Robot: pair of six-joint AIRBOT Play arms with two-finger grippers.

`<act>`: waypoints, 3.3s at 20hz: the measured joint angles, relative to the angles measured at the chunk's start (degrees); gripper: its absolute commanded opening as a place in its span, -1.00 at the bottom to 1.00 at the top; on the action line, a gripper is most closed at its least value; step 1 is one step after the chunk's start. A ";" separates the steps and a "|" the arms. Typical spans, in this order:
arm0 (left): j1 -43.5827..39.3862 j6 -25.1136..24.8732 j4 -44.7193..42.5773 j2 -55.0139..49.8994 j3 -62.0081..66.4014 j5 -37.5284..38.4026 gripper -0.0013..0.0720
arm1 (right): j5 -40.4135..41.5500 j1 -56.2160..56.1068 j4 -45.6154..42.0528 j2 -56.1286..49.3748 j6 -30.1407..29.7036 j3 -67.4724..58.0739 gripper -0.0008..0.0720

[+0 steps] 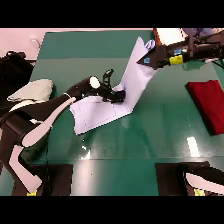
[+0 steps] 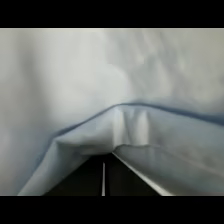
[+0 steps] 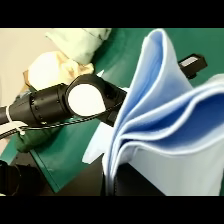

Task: Fold the shirts.

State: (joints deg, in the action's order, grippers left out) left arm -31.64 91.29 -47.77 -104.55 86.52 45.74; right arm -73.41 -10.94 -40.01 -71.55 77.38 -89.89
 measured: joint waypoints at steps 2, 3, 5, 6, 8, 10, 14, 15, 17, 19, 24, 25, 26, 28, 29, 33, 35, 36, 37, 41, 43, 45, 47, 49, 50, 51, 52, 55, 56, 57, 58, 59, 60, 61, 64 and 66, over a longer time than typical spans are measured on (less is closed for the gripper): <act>2.40 0.17 -1.44 2.36 0.13 1.64 -0.89 | 1.68 -2.43 0.00 -0.44 0.37 -0.15 -0.94; 4.07 0.17 -2.69 4.17 0.15 2.69 -0.89 | 2.40 -3.65 0.02 -0.76 0.52 -0.22 -0.93; 8.11 0.17 -5.97 8.68 0.20 4.68 -0.89 | 4.39 -6.73 0.04 -1.99 0.76 -0.26 -0.94; 10.27 0.20 -7.69 11.30 0.22 5.55 -0.89 | 5.66 -8.79 0.20 -2.97 0.96 -0.31 -0.93; 14.99 0.20 -11.39 17.09 0.22 7.04 -0.89 | 8.68 -13.57 1.16 -5.70 0.98 -0.33 -0.90; 19.74 0.22 -14.78 23.17 0.24 7.82 -0.89 | 13.16 -19.61 2.51 -9.62 0.35 -0.33 -0.09; 25.62 0.15 -18.12 31.56 0.24 8.70 -0.89 | 19.78 -29.27 6.14 -18.12 -2.19 -1.92 0.03; 26.40 0.11 -18.62 32.70 0.26 8.79 -0.89 | 20.11 -29.97 6.34 -19.39 -2.56 -2.54 0.03; 27.19 -0.04 -18.91 34.12 0.26 9.66 -0.89 | 19.56 -29.29 4.92 -20.57 -2.80 -3.15 0.03; 27.71 -0.09 -19.15 34.86 0.26 10.58 -0.89 | 17.22 -25.88 1.22 -20.20 -2.56 -2.03 0.03; 25.31 -1.27 -19.23 35.26 -0.74 12.11 -0.89 | 10.10 -9.94 -9.20 -18.25 -1.53 6.69 0.48; 24.39 -1.36 -19.26 35.21 -1.01 12.02 -0.89 | 9.35 -6.84 -9.73 -18.80 -1.42 8.26 0.48; 23.39 -1.49 -19.26 35.06 -1.20 11.93 -0.89 | 8.15 -4.09 -9.97 -20.00 -1.29 9.55 0.48; 21.44 -1.60 -19.26 34.58 -1.55 11.89 -0.89 | 6.14 -0.50 -9.40 -23.02 -1.05 10.54 0.47; 20.70 -1.64 -19.26 34.34 -1.66 11.80 -0.89 | 5.53 0.31 -8.37 -24.90 -1.01 10.47 0.47; 18.86 -1.73 -19.28 33.46 -1.88 11.85 -0.89 | 3.54 -1.05 -3.30 -32.65 -1.01 7.23 0.47; 18.49 -1.70 -19.23 33.31 -1.90 11.85 -0.89 | 3.06 -3.21 -0.09 -36.06 -1.03 4.98 0.01; 18.43 -1.73 -19.21 33.27 -1.95 11.91 -0.89 | 2.84 -4.48 1.29 -37.81 -1.03 3.87 -0.38; 18.38 -1.70 -19.19 33.22 -1.95 11.93 -0.89 | 2.73 -5.77 2.25 -39.28 -1.44 2.80 -0.77; 16.41 -1.55 -18.64 32.92 -1.95 11.19 -0.89 | 2.99 -8.96 4.39 -42.10 -2.97 -1.46 -0.94; 14.01 -1.53 -18.78 32.70 -1.95 10.54 -0.89 | 2.27 -7.91 3.82 -41.27 -3.19 -3.67 -0.93; 11.54 -1.36 -19.21 32.57 -1.95 9.97 -0.89 | 1.49 -4.68 1.18 -38.42 -3.10 -4.98 -0.93; 9.55 -1.36 -19.32 32.52 -1.95 9.57 -0.89 | 1.14 0.55 -2.56 -34.27 -1.97 -5.70 -0.94; 8.31 -1.33 -19.37 32.50 -1.95 9.42 -0.89 | 0.09 7.15 -7.26 -29.79 -0.28 -6.05 -0.94; 8.00 -1.33 -19.34 32.50 -1.95 9.07 -0.89 | -0.15 10.69 -9.73 -27.63 0.61 -6.16 -0.93; 7.72 -1.31 -19.32 32.50 -1.95 8.76 -0.89 | -0.24 14.71 -12.46 -25.49 1.77 -6.25 -0.94; 7.52 -1.25 -19.32 32.50 -1.95 8.24 -0.89 | -0.22 18.56 -14.86 -23.69 2.75 -6.29 -0.93; 7.17 -1.11 -18.62 32.50 -1.95 6.69 -0.89 | 1.70 30.82 -19.43 -19.63 5.20 -6.40 -0.94; 7.06 -0.94 -18.36 32.50 -1.95 6.23 -0.89 | 2.56 34.42 -20.13 -18.82 6.01 -6.43 -0.93; 7.08 -0.61 -18.18 32.50 -1.95 5.88 -0.89 | 3.48 38.14 -20.83 -18.18 6.51 -6.43 -0.94; 7.06 -0.39 -18.08 32.50 -1.95 5.51 -0.89 | 4.22 41.16 -21.29 -17.75 7.17 -6.43 -0.94; 7.04 -0.11 -17.97 32.50 -1.95 5.25 -0.89 | 5.01 44.09 -21.53 -17.40 7.63 -6.43 -0.93; 6.99 0.15 -17.84 32.50 -1.95 5.14 -0.89 | 5.90 46.49 -21.81 -17.16 8.11 -6.45 -0.93; 6.97 0.46 -17.77 32.48 -1.95 4.76 -0.89 | 6.69 48.35 -21.88 -17.00 8.55 -6.47 -0.94; 6.99 1.25 -17.70 32.50 -1.95 3.85 -0.89 | 8.94 51.93 -19.76 -16.76 9.09 -6.84 -0.94; 6.97 1.49 -17.64 32.50 -1.95 3.41 -0.89 | 9.88 52.92 -17.68 -16.63 9.29 -8.39 -0.94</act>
State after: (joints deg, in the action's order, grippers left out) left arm -24.67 92.77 -65.41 -72.05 84.58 49.15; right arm -63.53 41.98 -57.69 -88.18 86.67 -98.28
